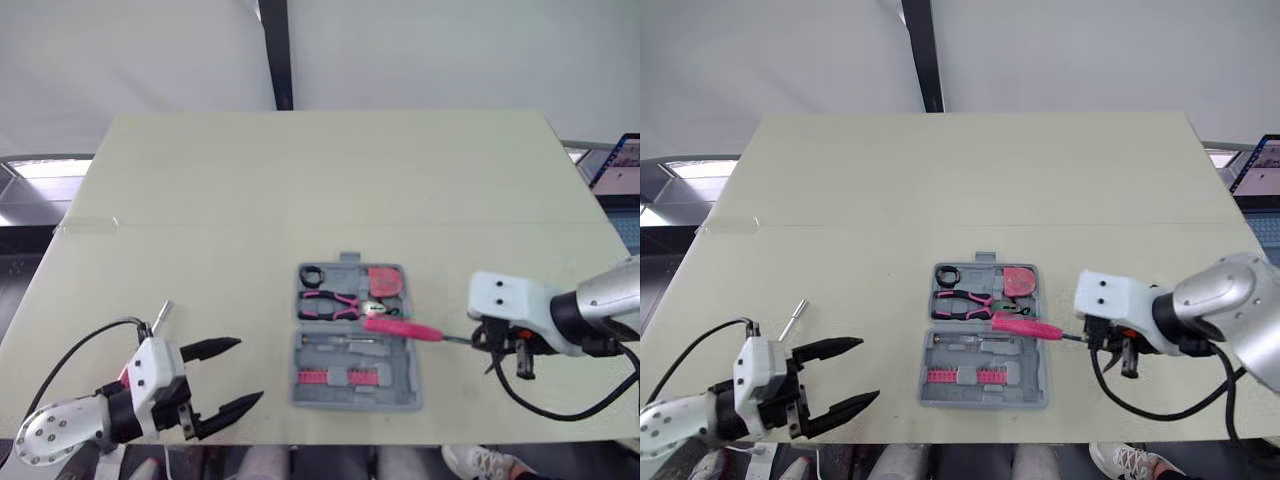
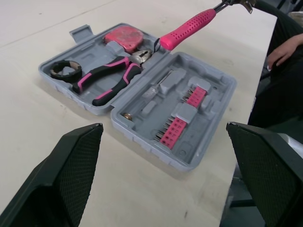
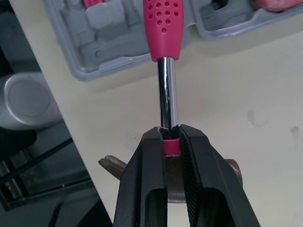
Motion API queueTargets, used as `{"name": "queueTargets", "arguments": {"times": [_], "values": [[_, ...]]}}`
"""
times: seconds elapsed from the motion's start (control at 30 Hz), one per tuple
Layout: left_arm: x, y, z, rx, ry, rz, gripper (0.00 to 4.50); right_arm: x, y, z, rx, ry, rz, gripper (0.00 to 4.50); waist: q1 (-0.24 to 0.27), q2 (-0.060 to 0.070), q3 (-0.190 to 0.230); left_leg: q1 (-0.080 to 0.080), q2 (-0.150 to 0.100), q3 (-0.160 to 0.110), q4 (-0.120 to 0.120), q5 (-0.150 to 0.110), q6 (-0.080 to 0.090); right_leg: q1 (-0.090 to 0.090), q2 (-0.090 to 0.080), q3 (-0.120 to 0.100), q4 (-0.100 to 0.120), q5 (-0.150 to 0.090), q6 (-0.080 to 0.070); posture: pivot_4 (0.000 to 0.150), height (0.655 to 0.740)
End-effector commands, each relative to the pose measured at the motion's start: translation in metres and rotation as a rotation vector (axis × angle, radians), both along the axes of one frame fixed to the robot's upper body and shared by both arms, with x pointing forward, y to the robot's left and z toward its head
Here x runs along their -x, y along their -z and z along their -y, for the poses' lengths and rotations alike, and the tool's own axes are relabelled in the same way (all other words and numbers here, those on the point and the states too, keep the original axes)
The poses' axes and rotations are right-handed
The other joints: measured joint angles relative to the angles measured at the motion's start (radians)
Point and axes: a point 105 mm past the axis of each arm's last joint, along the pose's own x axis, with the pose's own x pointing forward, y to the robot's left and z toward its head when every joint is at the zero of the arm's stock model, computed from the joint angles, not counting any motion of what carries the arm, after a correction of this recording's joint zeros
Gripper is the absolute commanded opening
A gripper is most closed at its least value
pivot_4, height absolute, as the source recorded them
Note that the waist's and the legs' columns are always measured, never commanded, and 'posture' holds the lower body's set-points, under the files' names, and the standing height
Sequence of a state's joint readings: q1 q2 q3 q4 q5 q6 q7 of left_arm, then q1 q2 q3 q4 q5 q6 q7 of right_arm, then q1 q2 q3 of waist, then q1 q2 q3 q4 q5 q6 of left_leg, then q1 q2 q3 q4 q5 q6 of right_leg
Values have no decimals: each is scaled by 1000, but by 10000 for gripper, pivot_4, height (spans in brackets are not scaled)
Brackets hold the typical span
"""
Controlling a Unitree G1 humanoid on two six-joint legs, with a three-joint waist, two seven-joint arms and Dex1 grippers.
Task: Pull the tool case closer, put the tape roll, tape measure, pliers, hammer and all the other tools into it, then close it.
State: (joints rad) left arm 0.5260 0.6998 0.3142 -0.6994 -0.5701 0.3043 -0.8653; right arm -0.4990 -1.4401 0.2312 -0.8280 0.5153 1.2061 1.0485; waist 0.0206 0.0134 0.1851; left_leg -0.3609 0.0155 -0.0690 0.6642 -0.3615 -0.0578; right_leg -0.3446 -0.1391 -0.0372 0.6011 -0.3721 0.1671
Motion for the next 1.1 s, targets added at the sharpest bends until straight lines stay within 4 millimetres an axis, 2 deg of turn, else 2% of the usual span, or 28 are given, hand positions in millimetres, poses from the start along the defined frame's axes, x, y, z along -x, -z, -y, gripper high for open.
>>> {"name": "queueTargets", "arguments": {"times": [0.03,0.33,0.5,0.6,0.83,1.1], "values": [[5,-3,2,-12,22,-1,45000,4,2,-7,40,-40,15,347,0,0,0,0,0,0,0,0,0,0,0,0,0,0,0,1500,7400],[9,-1,-7,-67,-2,-18,45000,5,12,-44,7,-131,0,347,-11,-1,0,0,0,0,1,0,0,-1,0,0,3,0,0,1500,7400],[9,-3,-11,-74,-31,-21,45000,-3,22,-57,5,-141,0,347,-21,-1,0,-2,0,0,1,0,0,-3,0,0,6,0,0,1500,7400],[11,-3,-21,-80,-64,-37,45000,-9,29,-70,-6,-169,-11,347,-25,-2,0,-8,0,0,3,0,0,-10,0,0,10,0,0,1500,7400],[11,-4,-26,-65,-103,-37,45000,-21,41,-83,5,-192,-20,347,-26,-2,0,-9,0,0,4,1,-2,-13,0,0,13,0,-1,1500,7400],[9,-3,-21,-65,-91,-34,45000,-27,52,-88,19,-196,-24,347,-26,-2,0,-9,0,0,4,1,-2,-13,0,0,15,0,-1,1500,7400]]}}
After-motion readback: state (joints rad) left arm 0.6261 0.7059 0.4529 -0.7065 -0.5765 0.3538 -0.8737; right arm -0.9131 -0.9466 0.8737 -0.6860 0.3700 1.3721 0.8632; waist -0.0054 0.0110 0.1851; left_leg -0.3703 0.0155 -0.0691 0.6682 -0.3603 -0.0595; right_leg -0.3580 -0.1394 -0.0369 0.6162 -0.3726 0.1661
